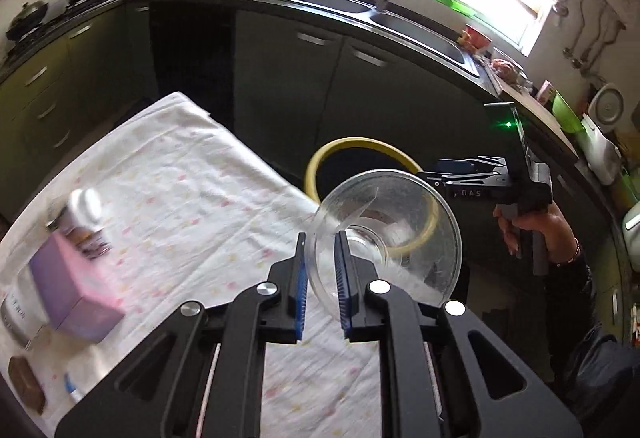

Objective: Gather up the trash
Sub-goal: 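Carry the plastic cup over the bin and open the left tool, then grasp the purple box with the right tool, then carry the purple box over the bin and open the right tool, then grasp the red Coca-Cola can with the left tool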

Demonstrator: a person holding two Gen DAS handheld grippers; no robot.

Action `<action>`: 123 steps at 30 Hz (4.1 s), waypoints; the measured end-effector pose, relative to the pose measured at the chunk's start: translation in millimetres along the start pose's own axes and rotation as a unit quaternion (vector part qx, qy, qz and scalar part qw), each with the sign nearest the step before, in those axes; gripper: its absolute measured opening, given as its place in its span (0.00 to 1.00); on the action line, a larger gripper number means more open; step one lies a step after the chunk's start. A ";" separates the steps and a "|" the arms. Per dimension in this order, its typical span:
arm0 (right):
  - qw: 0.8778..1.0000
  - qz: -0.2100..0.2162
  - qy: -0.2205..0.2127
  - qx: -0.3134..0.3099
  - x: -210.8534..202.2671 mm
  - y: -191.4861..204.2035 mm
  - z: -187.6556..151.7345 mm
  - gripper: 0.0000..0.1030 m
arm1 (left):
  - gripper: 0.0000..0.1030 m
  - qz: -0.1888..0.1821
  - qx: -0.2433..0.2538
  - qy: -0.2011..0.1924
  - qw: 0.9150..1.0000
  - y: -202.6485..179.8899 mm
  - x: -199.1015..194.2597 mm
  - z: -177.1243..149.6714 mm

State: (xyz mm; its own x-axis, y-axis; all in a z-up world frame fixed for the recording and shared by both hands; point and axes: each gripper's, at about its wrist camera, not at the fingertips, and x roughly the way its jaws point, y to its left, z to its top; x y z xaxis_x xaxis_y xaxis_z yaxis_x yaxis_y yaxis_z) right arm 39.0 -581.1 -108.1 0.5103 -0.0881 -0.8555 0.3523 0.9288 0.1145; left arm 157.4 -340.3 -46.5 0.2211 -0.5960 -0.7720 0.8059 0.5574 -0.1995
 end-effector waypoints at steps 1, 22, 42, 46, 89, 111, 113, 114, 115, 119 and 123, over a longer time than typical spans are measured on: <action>1.000 -0.001 -0.002 0.003 -3.7 -4.8 -2.2 0.61 | 0.13 -0.006 0.007 0.003 1.000 -9.8 14.5 6.4; 1.000 -0.001 0.004 0.020 -16.7 -24.8 -21.3 0.63 | 0.79 -0.010 -0.032 -0.061 0.998 -35.4 74.3 50.3; 0.952 0.229 0.027 -0.199 -3.8 318.3 42.4 0.69 | 0.96 0.247 -0.196 -0.117 0.942 138.1 -142.3 -206.3; 0.947 0.225 0.024 -0.228 -4.8 387.0 45.6 0.82 | 0.96 0.240 -0.210 -0.125 0.939 141.4 -150.8 -221.5; 0.996 -0.044 0.075 0.011 54.1 71.0 52.1 0.52 | 0.96 0.170 -0.148 -0.096 0.970 106.6 -127.1 -197.0; 0.999 0.024 0.043 -0.008 33.7 88.8 29.7 0.68 | 0.96 0.129 -0.121 0.014 0.984 110.2 -63.0 -180.8; 0.999 0.025 0.046 -0.009 35.8 90.9 29.4 0.68 | 0.96 0.127 -0.124 0.029 0.984 114.3 -55.4 -181.7; 0.998 0.026 0.048 -0.010 38.0 90.8 29.9 0.68 | 0.96 0.124 -0.123 0.032 0.984 114.2 -53.2 -182.1; 0.998 0.026 0.050 -0.011 40.1 91.4 30.2 0.68 | 0.96 0.122 -0.119 0.037 0.985 113.7 -50.3 -181.7; 0.998 0.028 0.057 -0.013 45.4 92.8 28.2 0.69 | 0.95 0.128 -0.101 0.055 0.985 109.3 -39.6 -178.8; 0.998 0.029 0.061 -0.016 49.5 94.7 28.4 0.69 | 0.86 0.135 -0.093 0.070 0.984 107.5 -31.5 -176.6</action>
State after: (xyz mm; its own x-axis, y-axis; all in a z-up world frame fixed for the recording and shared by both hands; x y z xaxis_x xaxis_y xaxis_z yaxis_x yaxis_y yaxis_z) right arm 119.9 -507.6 -125.3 0.4300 0.0086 -0.9028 0.2985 0.9424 0.1511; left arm 140.0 -159.6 -150.2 0.3259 -0.3337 -0.8846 0.6114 0.7880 -0.0720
